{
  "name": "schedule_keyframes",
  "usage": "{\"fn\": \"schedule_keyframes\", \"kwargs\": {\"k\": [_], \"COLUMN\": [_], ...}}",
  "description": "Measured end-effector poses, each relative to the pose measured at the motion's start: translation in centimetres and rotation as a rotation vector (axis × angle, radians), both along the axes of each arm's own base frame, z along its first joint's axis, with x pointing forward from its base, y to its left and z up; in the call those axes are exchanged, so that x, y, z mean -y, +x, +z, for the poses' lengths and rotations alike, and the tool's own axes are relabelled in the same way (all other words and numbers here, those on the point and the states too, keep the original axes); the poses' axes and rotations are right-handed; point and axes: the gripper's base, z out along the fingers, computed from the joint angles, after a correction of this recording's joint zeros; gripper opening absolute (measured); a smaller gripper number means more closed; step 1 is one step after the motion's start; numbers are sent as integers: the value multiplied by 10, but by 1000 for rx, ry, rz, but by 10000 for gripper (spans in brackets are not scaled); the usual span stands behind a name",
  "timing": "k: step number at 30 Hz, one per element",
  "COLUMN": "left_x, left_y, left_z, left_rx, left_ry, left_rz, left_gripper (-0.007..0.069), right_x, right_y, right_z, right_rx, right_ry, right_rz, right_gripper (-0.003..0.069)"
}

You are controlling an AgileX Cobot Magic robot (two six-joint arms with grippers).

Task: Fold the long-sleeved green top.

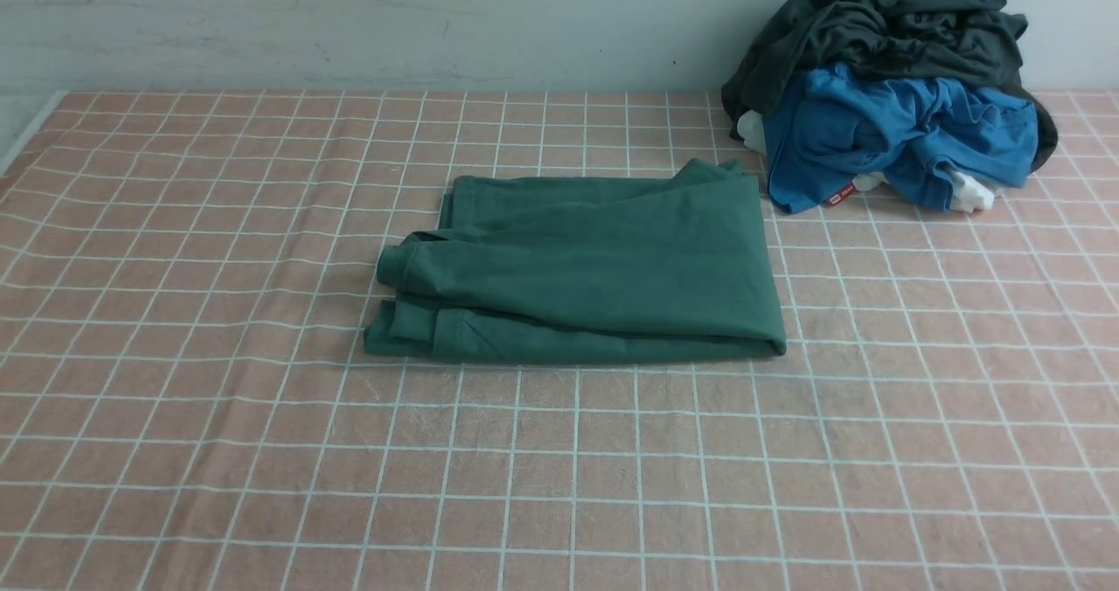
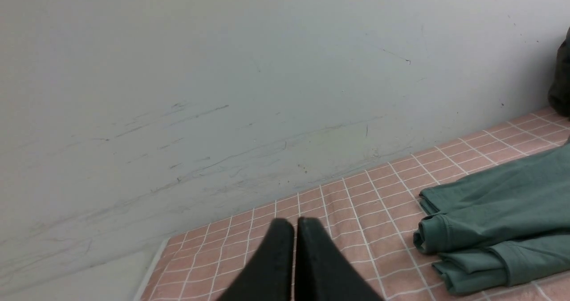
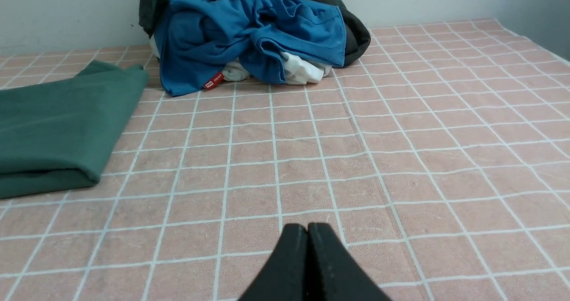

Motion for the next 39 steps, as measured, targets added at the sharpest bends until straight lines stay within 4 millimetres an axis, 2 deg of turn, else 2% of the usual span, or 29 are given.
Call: {"fn": "schedule_keyframes", "kwargs": {"k": [23,28,29,31,35,39], "left_x": [0,-2,-3,-4,-5,-3], "left_y": [1,6,8,10,11,9], "left_z": [-3,-23,-36,-49,-59,-73], "left_rx": [0,-54,-91,-117,-170,-325], "left_ry": [2,-26,-69,-149,-246,-298], "left_rz": [3,73,99,113,133,133], "left_gripper": [-3,-3,-3,-3,-3,-3], "right_x": [0,0,0,0,0,0], "right_y": [0,0,0,0,0,0], "right_z": [0,0,0,0,0,0], "right_rx": [-1,-1,-1,-1,-3,-3], "right_ry": [-1,-1,-1,-1,-2,-2], "right_rz": [-1,-1,-1,-1,-1,-1], "right_gripper": [-10,-10,-10,-10,-10,-10]}}
